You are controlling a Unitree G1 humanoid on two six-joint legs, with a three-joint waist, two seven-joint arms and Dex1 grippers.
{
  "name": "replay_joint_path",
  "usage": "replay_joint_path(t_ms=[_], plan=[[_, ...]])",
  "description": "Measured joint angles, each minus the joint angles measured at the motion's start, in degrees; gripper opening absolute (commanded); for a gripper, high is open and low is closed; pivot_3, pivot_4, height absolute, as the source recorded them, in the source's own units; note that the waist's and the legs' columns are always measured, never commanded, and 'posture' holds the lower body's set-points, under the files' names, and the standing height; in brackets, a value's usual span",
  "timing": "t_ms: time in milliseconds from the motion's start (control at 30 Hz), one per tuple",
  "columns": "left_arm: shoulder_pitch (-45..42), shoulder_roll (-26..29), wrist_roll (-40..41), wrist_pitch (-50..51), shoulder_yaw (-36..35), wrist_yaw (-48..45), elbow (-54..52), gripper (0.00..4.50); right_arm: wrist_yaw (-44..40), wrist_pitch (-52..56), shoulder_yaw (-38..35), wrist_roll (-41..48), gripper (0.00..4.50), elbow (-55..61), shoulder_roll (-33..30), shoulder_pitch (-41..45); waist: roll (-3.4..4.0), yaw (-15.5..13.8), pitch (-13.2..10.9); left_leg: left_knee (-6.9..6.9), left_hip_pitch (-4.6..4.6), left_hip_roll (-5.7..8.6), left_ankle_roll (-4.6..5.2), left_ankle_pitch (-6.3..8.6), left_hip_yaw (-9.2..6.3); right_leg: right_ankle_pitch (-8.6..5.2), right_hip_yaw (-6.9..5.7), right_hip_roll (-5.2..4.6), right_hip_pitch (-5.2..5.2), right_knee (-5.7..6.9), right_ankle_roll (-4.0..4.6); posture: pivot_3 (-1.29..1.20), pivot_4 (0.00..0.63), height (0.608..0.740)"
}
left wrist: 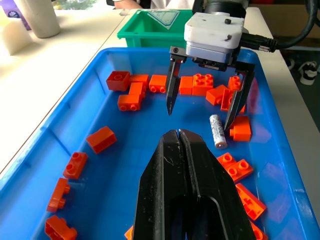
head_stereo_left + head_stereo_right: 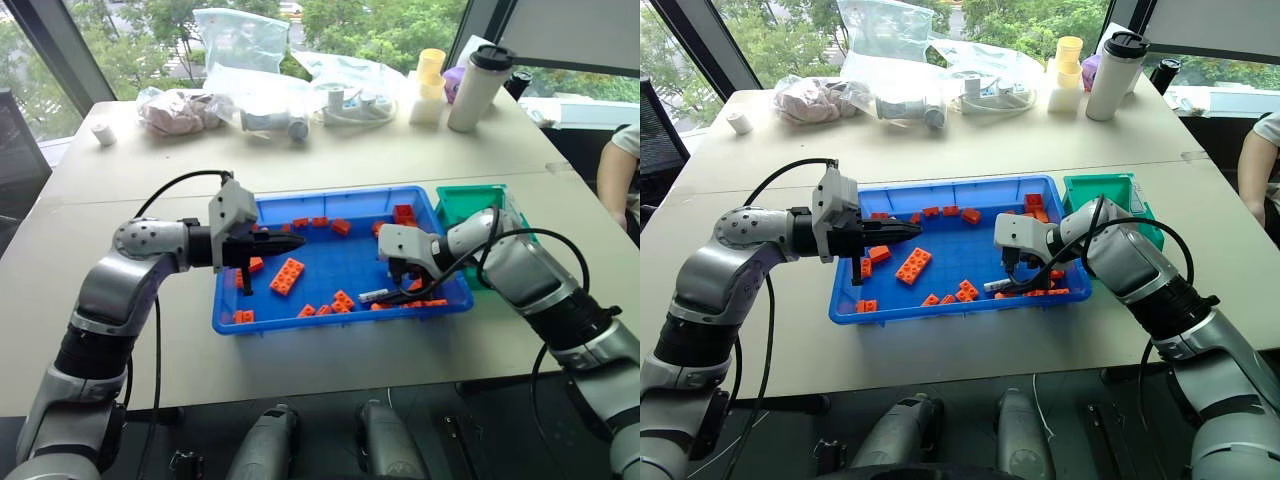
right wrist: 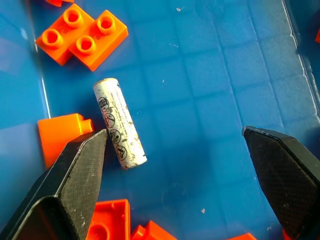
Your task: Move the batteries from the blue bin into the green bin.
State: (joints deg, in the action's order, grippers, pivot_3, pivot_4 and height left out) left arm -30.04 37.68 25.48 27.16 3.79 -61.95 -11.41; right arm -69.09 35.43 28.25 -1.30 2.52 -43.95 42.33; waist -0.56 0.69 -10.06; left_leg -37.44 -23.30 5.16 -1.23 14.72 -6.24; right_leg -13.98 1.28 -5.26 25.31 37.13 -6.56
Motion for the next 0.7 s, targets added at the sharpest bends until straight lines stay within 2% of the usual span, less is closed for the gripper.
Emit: replay_joint_path(t_ms=[100, 333, 533, 700], plan=[[0.0, 0.0, 0.0, 0.0, 0.0, 0.0, 0.0, 0.0, 0.2, -0.3, 0.0, -0.3, 3.56, 0.0, 0.6, -0.4, 0.0, -0.1, 0.0, 0.0, -0.01, 0.01, -0.03, -0.02, -0.01, 0.0, -0.01, -0.01, 0.0, -0.01, 0.0, 0.0, 0.15, 0.74], [0.0, 0.0, 0.0, 0.0, 0.0, 0.0, 0.0, 0.0, 0.2, -1.3, 0.0, -0.6, 0.04, 0.1, 0.7, -1.3, 0.0, 0.0, 0.0, 0.0, 0.0, 0.0, -0.03, -0.01, 0.0, 0.0, 0.0, 0.0, 0.0, 0.01, 0.0, 0.0, 0.15, 0.74], [0.0, 0.0, 0.0, 0.0, 0.0, 0.0, 0.0, 0.0, 3.0, 1.1, -1.9, -0.4, 0.02, 1.1, 1.2, -1.9, 0.0, 0.0, 0.0, -0.01, -0.01, 0.0, -0.03, -0.02, 0.0, 0.0, 0.0, 0.0, 0.0, 0.01, 0.0, 0.0, 0.15, 0.74], [0.0, -0.2, 0.0, 0.0, 0.1, 0.0, 0.0, 0.0, 9.5, 11.3, -15.4, 2.8, 0.02, 4.0, 0.0, 0.1, 0.01, -0.3, 0.0, -0.01, -0.03, 0.03, -0.03, -0.02, -0.02, 0.0, 0.0, -0.04, 0.0, 0.0, 0.0, 0.0, 0.15, 0.74]])
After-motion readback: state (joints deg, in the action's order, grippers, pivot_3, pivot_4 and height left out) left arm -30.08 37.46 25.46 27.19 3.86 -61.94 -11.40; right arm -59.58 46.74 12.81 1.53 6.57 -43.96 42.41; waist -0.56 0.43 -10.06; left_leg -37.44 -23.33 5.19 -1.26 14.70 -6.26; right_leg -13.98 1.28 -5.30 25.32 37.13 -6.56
